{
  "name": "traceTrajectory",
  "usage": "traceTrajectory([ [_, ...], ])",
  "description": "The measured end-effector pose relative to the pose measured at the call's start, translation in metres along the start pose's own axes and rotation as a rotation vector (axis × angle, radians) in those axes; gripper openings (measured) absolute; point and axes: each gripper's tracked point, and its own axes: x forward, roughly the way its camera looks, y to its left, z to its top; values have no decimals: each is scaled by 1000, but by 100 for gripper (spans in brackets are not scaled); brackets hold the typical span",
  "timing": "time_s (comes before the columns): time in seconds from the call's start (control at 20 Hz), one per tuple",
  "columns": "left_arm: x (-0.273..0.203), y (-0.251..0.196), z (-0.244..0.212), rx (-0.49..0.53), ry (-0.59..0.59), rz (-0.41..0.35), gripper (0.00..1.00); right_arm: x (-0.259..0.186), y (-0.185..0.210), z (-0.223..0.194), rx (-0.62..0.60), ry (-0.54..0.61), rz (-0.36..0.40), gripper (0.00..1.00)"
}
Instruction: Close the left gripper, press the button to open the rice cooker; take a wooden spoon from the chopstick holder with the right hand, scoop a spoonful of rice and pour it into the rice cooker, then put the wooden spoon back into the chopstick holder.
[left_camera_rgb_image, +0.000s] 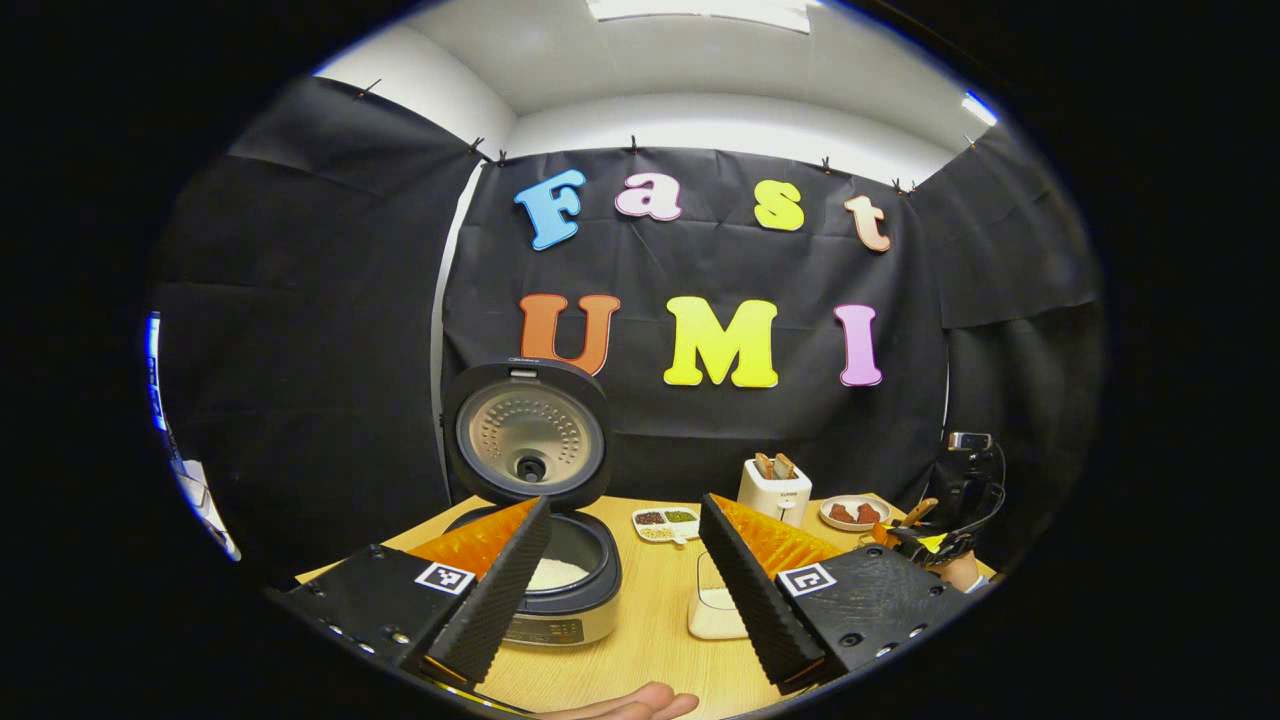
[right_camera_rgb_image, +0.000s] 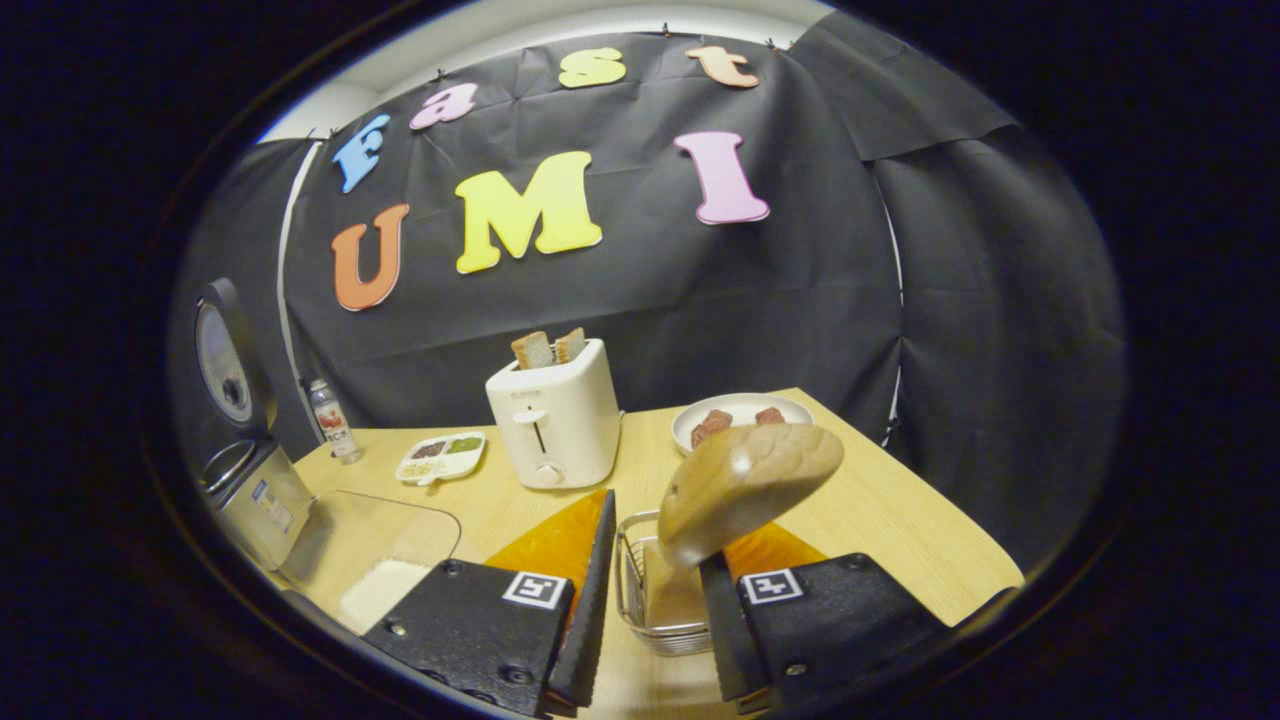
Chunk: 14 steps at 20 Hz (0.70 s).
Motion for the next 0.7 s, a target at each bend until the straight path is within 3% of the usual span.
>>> traceTrajectory([
  [0.05, 0, 2, 0, 1, 0, -1, 84, 3, 3, 0, -5, 2, -2, 39],
  [0.1, 0, 2, -1, 1, 0, -2, 84, 6, 3, 2, -14, 0, -10, 46],
  [0.15, 0, 3, -3, 0, 5, -4, 84, 7, 2, 3, -12, 1, -20, 37],
  [0.2, 1, 5, -4, -3, 10, -4, 95, 8, 4, 4, 4, 4, -7, 35],
  [0.55, -1, 17, -9, -10, 15, 0, 95, 1, 12, 48, -23, -64, 21, 34],
  [0.7, -2, 20, -11, -29, 15, 3, 95, 12, 12, 49, -35, -17, 26, 34],
])
